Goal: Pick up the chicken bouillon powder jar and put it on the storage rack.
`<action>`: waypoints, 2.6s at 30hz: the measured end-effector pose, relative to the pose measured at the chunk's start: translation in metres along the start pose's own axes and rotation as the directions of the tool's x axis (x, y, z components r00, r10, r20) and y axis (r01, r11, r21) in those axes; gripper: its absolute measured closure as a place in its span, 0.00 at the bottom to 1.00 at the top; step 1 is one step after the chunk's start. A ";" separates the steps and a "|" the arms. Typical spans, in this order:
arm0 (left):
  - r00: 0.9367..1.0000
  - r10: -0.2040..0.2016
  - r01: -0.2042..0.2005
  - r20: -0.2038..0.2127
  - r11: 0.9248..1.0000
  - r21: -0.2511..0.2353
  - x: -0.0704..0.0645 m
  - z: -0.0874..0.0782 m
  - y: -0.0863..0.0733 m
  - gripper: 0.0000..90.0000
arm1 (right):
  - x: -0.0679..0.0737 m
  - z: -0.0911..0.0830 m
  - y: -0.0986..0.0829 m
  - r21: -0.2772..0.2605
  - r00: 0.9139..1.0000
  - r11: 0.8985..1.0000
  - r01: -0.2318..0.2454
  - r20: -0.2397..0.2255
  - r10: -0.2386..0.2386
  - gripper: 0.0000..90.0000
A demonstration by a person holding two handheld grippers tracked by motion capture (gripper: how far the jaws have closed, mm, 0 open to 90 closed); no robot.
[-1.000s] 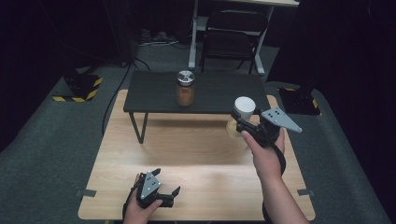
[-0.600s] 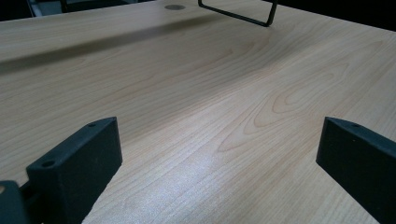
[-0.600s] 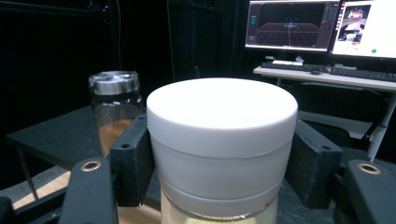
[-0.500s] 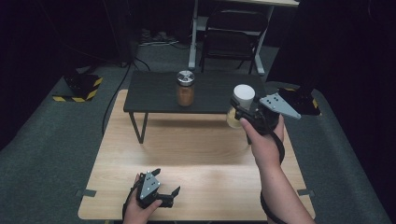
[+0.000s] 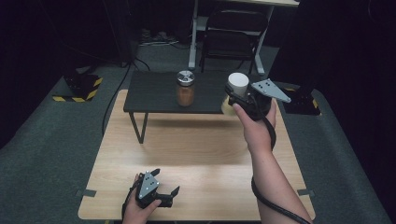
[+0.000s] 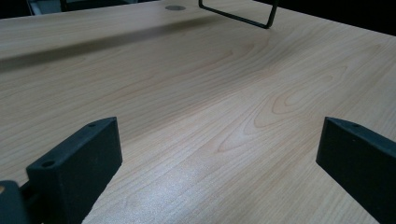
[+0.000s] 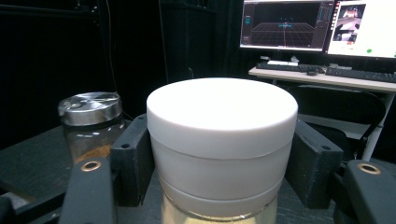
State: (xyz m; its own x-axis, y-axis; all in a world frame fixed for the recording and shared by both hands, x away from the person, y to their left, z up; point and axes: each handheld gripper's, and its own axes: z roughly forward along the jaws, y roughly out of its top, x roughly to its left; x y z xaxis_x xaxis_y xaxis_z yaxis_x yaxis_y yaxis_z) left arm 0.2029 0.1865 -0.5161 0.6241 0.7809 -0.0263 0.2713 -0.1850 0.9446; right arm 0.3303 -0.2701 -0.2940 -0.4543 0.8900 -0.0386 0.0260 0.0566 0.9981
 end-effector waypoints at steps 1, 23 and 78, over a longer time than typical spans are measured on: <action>1.000 0.000 0.000 0.001 1.000 -0.001 0.000 0.000 0.000 0.01 | 0.000 0.002 0.001 0.002 1.000 1.000 0.003 0.003 -0.003 0.37; 1.000 -0.014 0.014 0.020 1.000 -0.003 0.005 -0.001 -0.001 0.01 | 0.007 0.044 0.012 0.029 0.999 0.999 0.022 0.032 -0.023 0.37; 0.999 -0.020 0.020 0.027 1.000 -0.001 0.010 0.000 0.000 0.00 | -0.002 0.057 0.006 0.048 0.999 0.998 -0.036 0.025 0.035 0.17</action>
State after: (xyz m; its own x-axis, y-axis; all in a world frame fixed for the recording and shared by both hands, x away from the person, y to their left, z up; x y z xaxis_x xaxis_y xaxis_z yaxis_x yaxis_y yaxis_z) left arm 0.2092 0.1944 -0.5166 0.6379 0.7682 -0.0540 0.2828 -0.1684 0.9443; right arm 0.3819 -0.2462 -0.2908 -0.4306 0.9025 -0.0047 0.0853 0.0458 0.9953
